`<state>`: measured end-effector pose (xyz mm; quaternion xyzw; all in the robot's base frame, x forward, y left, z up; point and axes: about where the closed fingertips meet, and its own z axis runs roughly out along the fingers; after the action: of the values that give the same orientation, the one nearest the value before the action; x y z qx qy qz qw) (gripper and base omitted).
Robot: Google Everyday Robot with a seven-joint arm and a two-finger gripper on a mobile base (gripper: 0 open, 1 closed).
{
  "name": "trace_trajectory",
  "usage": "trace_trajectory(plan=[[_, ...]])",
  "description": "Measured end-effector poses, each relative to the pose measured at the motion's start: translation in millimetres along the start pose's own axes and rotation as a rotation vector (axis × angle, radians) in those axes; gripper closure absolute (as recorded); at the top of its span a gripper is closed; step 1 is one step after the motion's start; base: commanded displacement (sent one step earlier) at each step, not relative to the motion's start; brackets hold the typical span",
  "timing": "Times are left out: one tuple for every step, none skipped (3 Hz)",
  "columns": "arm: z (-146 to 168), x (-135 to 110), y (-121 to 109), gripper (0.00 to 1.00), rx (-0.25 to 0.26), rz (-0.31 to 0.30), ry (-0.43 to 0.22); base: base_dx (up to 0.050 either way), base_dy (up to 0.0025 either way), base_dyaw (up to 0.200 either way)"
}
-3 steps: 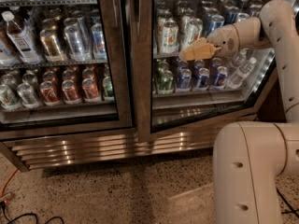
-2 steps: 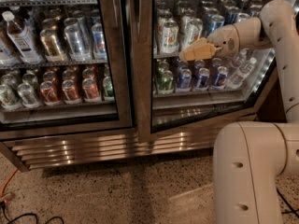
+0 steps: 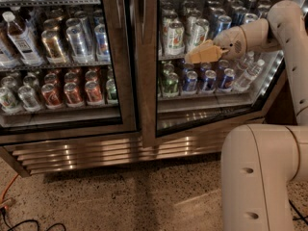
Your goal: Close right fridge door
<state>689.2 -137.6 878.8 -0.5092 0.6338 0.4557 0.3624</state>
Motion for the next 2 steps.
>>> trace_trajectory(plan=[[1.1,-1.1,-1.1,1.0,0.005,-0.005,-0.004,0.0,0.0,0.0],[1.8,-6.4,0.7,1.0,0.024,-0.028,0.008,0.0,0.0,0.0]])
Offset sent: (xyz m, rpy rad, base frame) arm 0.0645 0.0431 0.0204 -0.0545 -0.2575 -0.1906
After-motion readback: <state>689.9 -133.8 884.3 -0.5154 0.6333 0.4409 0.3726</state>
